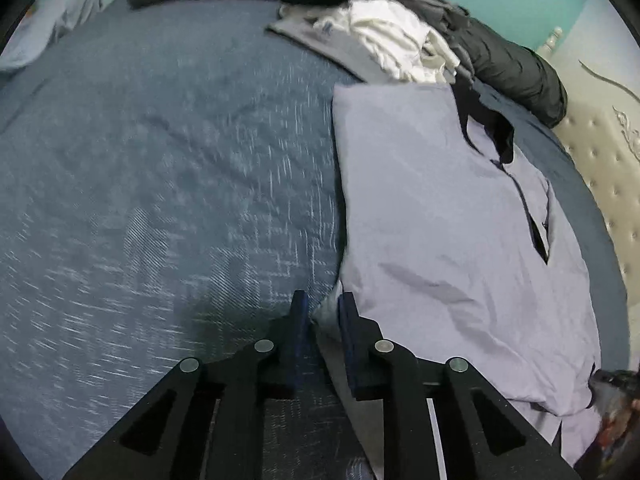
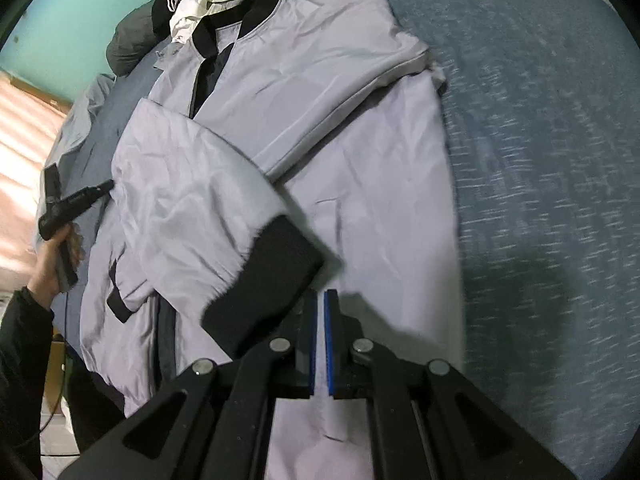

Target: Fold clothes

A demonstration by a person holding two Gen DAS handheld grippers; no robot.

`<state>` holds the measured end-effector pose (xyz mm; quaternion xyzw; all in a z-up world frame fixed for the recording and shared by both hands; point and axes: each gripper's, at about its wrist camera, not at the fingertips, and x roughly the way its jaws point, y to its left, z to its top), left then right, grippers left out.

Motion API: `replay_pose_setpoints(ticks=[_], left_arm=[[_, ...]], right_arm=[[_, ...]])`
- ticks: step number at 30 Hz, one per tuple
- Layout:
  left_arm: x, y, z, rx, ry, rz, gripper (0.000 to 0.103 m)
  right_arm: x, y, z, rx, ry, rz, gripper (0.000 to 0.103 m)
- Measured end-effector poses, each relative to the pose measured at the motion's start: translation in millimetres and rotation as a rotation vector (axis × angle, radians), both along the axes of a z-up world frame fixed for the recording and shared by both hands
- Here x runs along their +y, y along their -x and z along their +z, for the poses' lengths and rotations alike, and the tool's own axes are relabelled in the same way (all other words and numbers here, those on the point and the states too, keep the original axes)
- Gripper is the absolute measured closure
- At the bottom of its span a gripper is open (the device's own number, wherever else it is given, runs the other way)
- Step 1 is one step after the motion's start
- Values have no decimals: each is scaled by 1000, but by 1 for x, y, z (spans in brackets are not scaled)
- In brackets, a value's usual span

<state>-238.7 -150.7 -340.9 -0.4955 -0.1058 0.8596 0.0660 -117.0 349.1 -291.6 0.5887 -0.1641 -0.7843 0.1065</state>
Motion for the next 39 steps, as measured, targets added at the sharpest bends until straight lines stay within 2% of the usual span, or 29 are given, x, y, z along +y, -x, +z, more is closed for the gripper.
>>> replay_pose_setpoints(ticks=[3,6,11,14,16,18,20,23,24,29,32,33,34,39], left_arm=[[6,-7,17,40,91,0,83],[24,-11,27,55,161,-57,82],[64,-13,16,17,159,-188,82],[67,-8,-6,-45,163,-176,82],[65,-8,-16,-68,143,-166,82],[61,-13,-15,-75,131,-158,82],[58,-21,-8,-75,121,-152,80],[52,-38,3,-84,105,-152,66],[49,-47,8,-90,100,-157,64],[39,-92,29,-124,73,-181,64],[34,-125,38,-157,38,-197,64],[32,-136,38,-172,17,-200,64],[31,-145,37,-187,-9,-202,63],[22,-194,37,-244,-81,-203,63]], right_arm=[[8,1,14,44,27,-12,100],[2,9,27,97,75,1,100],[-34,26,17,99,105,54,100],[-52,34,5,87,89,81,100],[-54,36,-9,60,63,94,100],[-53,34,-15,45,48,98,100],[-46,28,-8,58,47,87,100],[-35,18,3,76,47,71,100],[-32,14,7,83,46,66,100],[-15,-2,26,114,45,39,99],[1,-23,31,117,50,35,88],[6,-31,31,114,53,31,76],[11,-39,32,110,55,27,71],[27,-72,28,74,60,0,68]])
